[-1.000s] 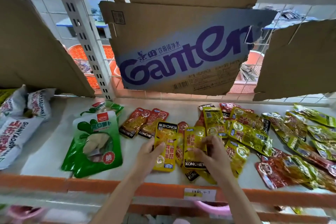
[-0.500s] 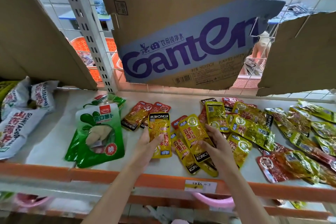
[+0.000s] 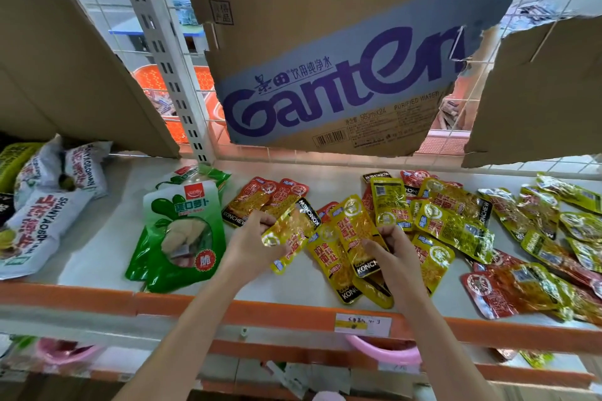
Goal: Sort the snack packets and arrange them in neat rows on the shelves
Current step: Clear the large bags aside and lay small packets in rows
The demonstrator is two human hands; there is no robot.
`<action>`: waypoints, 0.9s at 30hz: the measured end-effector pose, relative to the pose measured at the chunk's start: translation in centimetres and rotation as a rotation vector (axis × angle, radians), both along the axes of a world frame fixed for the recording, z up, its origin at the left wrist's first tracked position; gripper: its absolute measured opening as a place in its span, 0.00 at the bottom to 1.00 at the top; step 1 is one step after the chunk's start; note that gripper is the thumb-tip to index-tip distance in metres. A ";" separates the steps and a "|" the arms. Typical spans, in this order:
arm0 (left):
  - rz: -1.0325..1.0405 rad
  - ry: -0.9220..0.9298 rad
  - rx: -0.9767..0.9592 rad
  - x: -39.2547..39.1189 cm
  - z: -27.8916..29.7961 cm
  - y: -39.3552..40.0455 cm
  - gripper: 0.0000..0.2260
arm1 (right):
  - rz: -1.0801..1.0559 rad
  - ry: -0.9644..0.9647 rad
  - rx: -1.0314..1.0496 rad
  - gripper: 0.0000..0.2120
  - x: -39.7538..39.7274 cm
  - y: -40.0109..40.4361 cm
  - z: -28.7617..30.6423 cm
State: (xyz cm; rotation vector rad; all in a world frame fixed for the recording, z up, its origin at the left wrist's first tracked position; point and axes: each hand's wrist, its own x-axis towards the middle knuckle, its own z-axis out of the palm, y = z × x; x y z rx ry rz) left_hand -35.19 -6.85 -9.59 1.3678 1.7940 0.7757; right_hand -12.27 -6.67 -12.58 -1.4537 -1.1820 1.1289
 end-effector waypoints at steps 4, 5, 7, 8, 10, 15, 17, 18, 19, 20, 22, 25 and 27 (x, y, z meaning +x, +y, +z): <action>0.024 0.061 0.113 -1.8 2.0 0.2 0.12 | -0.040 -0.005 -0.056 0.06 -0.4 0.3 0.6; 0.013 0.002 0.131 -2.1 2.4 0.4 0.10 | -0.053 0.043 -0.093 0.07 -0.5 0.4 1.0; 0.008 -0.178 0.132 -2.6 3.1 0.5 0.09 | -0.058 0.232 -0.140 0.10 -1.0 0.9 1.9; 0.019 -0.276 0.125 -2.8 3.4 0.5 0.09 | -0.049 0.338 -0.145 0.12 -1.4 1.0 2.5; 0.070 -0.423 0.085 -2.9 3.5 0.5 0.09 | 0.007 0.465 -0.130 0.15 -2.6 0.9 3.5; 0.217 -0.435 0.024 -2.8 1.0 0.5 0.05 | 0.340 0.295 -0.186 0.17 -6.2 -0.1 3.2; 0.235 -0.320 0.052 -3.1 0.0 0.9 0.05 | 0.427 0.086 -0.214 0.18 -7.7 -0.5 2.6; 0.228 -0.222 0.076 -3.4 -0.3 1.1 0.06 | 0.450 -0.084 -0.184 0.18 -8.3 -0.6 2.4; 0.212 -0.111 0.097 -3.7 -0.6 1.2 0.07 | 0.475 -0.251 -0.144 0.19 -8.9 -0.6 2.2; 0.193 -0.001 0.118 -3.9 -0.7 1.3 0.08 | 0.490 -0.378 -0.113 0.21 -9.4 -0.5 2.1; 0.147 0.163 0.168 -4.2 -0.9 1.1 0.12 | 0.506 -0.531 -0.099 0.23 -10.2 -0.4 2.3; 0.062 0.331 0.249 -4.4 -1.3 0.5 0.11 | 0.545 -0.854 -0.059 0.21 -11.1 -0.2 2.6; 0.021 0.393 0.313 -4.3 -1.8 0.2 0.10 | 0.549 -1.062 -0.003 0.22 -11.0 -0.2 2.9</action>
